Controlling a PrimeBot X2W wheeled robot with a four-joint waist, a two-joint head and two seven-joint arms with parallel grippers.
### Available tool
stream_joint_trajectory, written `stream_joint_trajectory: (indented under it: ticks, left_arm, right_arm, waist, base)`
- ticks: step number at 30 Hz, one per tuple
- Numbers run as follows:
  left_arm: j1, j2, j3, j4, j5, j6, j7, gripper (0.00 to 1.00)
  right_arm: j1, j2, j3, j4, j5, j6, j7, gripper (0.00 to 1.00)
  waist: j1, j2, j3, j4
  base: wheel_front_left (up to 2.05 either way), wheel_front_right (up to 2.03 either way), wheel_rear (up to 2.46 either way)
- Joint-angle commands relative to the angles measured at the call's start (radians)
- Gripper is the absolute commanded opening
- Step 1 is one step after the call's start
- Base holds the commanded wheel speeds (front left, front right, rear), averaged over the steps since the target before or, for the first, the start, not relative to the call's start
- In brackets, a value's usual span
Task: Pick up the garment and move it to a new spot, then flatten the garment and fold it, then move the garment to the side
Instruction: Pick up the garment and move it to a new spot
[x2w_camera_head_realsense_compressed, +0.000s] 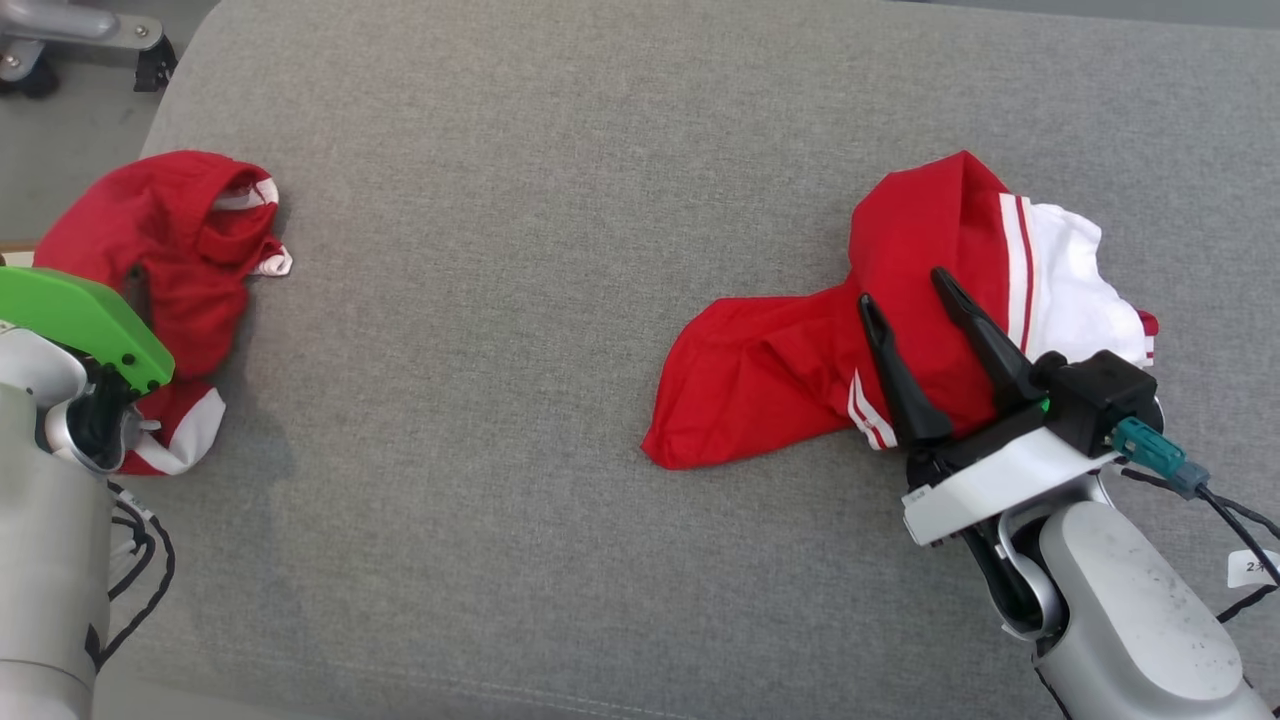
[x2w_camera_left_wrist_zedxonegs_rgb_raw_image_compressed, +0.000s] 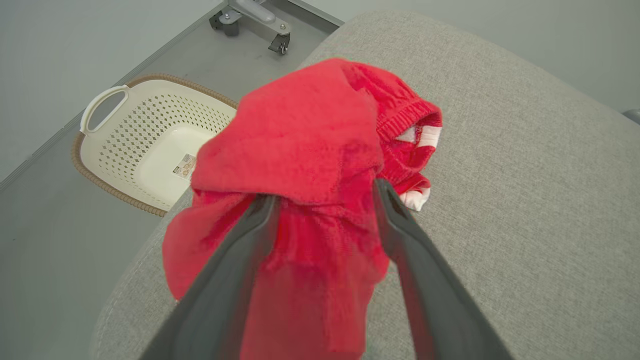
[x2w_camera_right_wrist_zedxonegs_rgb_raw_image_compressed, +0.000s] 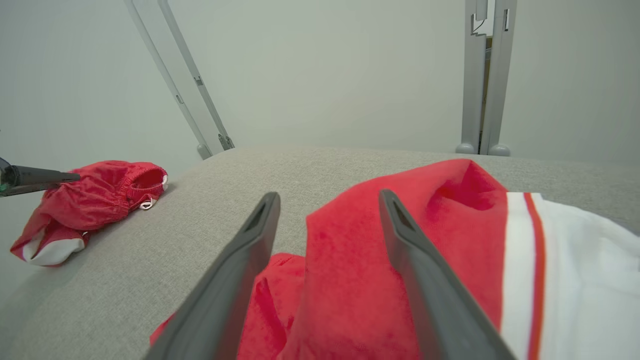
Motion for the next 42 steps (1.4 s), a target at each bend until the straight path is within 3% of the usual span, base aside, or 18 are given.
stream_joint_trajectory:
  ticks: [1, 14, 25, 34, 42]
  left_arm:
    - [-0.019, 0.011, -0.008, 0.014, 0.012, -0.012, -0.007, 1.0]
    - [-0.089, 0.072, -0.087, 0.004, 0.064, -0.072, -0.006, 1.0]
    - [0.092, 0.079, -0.125, -0.312, 0.049, -0.089, -0.13, 1.0]
    - [0.377, 0.045, -0.116, -0.637, 0.049, -0.008, -0.267, 1.0]
    - [0.588, -0.018, -0.124, -0.789, 0.073, 0.069, -0.388, 1.0]
  right_arm:
    - [0.006, 0.001, -0.001, 0.005, 0.006, 0.0, -0.003, 1.0]
    - [0.053, 0.065, -0.026, 0.022, 0.017, 0.0, -0.003, 1.0]
    - [0.116, 0.075, -0.067, 0.02, -0.001, 0.0, -0.003, 1.0]
    - [0.124, 0.054, -0.064, 0.021, 0.004, 0.0, -0.003, 1.0]
    - [0.143, 0.044, -0.083, 0.022, 0.022, 0.0, -0.003, 1.0]
  waist:
    - [-0.0001, 0.0, -0.014, 0.001]
    - [-0.0001, 0.0, -0.173, -0.014]
    - [-0.0001, 0.0, -0.275, -0.139]
    - [-0.0001, 0.0, -0.295, -0.273]
    - [-0.0001, 0.0, -0.289, -0.341]
  base:
    - [0.0, 0.0, 0.0]
    - [0.0, 0.0, 0.0]
    - [0.0, 0.0, 0.0]
    - [0.0, 0.0, 0.0]
    - [0.0, 0.0, 0.0]
